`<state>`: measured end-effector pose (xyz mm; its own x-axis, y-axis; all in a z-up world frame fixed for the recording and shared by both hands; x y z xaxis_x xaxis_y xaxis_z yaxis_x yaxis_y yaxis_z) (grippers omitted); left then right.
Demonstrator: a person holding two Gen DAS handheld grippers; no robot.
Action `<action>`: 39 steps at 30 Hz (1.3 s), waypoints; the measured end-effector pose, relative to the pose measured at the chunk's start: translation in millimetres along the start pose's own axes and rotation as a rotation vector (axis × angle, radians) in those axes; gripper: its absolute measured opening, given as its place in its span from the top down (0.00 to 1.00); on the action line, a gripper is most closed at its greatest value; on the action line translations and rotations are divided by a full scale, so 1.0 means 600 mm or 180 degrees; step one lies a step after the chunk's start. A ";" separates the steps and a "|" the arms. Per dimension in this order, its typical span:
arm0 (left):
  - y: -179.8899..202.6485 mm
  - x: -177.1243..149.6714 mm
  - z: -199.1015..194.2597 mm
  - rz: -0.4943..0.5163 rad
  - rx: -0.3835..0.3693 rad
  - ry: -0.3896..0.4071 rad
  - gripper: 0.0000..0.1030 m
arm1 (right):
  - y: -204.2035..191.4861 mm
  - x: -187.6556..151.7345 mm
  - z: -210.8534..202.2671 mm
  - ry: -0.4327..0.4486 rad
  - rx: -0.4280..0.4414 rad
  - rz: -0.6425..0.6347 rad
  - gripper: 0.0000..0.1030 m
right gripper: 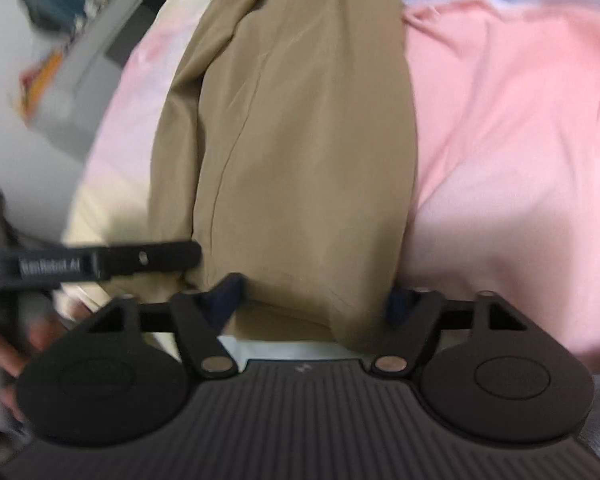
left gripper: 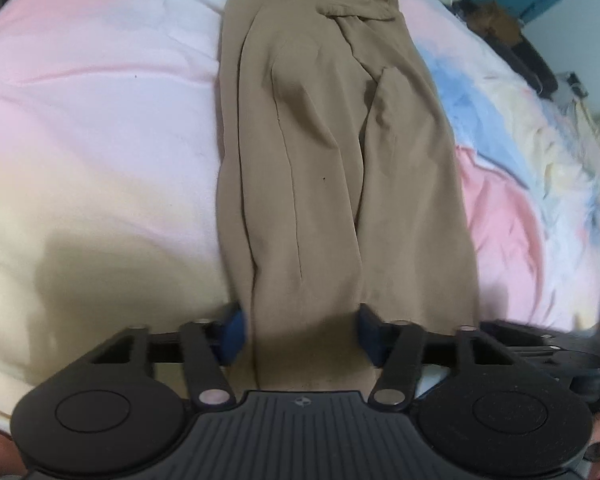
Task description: Fold clothes
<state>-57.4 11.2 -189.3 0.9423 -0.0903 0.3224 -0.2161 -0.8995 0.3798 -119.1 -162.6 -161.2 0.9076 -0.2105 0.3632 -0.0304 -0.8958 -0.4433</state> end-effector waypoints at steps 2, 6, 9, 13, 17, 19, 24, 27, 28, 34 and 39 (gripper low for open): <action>-0.004 -0.002 -0.009 0.0003 0.0032 0.0023 0.84 | -0.006 -0.003 -0.004 0.0051 -0.0131 -0.0131 0.60; -0.012 0.001 -0.044 -0.0161 -0.0247 0.0183 0.92 | -0.001 0.008 -0.042 0.0291 -0.0110 -0.0050 0.89; 0.003 0.012 -0.086 -0.0193 -0.0541 0.0546 0.93 | 0.013 0.025 -0.091 0.0611 -0.0017 0.0059 0.91; 0.026 0.031 -0.156 -0.0095 -0.0823 0.1054 0.93 | 0.006 0.051 -0.164 0.1023 0.0197 0.0065 0.92; 0.039 0.039 -0.226 -0.0135 -0.0981 0.1393 0.94 | -0.014 0.069 -0.235 0.1307 0.0400 -0.0010 0.92; 0.036 0.035 -0.261 -0.0181 -0.1015 0.1516 0.94 | -0.018 0.079 -0.264 0.1399 0.0517 0.0010 0.93; 0.053 0.006 -0.327 -0.0136 -0.1103 0.1628 0.94 | -0.010 0.071 -0.312 0.1546 0.0760 0.0110 0.93; 0.062 -0.031 -0.357 -0.0068 -0.1177 0.1630 0.94 | -0.003 0.045 -0.341 0.1608 0.0860 0.0143 0.93; 0.069 -0.042 -0.359 -0.0054 -0.1209 0.1635 0.94 | 0.000 0.033 -0.352 0.1621 0.0894 0.0161 0.93; 0.088 -0.046 -0.374 0.0030 -0.1140 0.1844 0.94 | 0.011 0.024 -0.380 0.1782 0.0954 0.0254 0.93; 0.092 0.043 -0.368 0.0024 -0.0954 0.2025 0.94 | 0.011 0.118 -0.356 0.1956 0.0891 0.0308 0.93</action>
<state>-101.1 53.8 31.3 0.6278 0.2537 0.7359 -0.3696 -0.7349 0.5687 -144.8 -267.0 36.6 0.5012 -0.5426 0.6741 0.0852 -0.7443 -0.6624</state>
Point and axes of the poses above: each gripper's, at about its wrist camera, not at the fingertips, and z roughly the way its jaws point, y to its right, x to its top, the point moved 9 cm from there along z, roughly the way its jaws point, and after that the axes turned 1 degree about y, right-handed, at the moved point
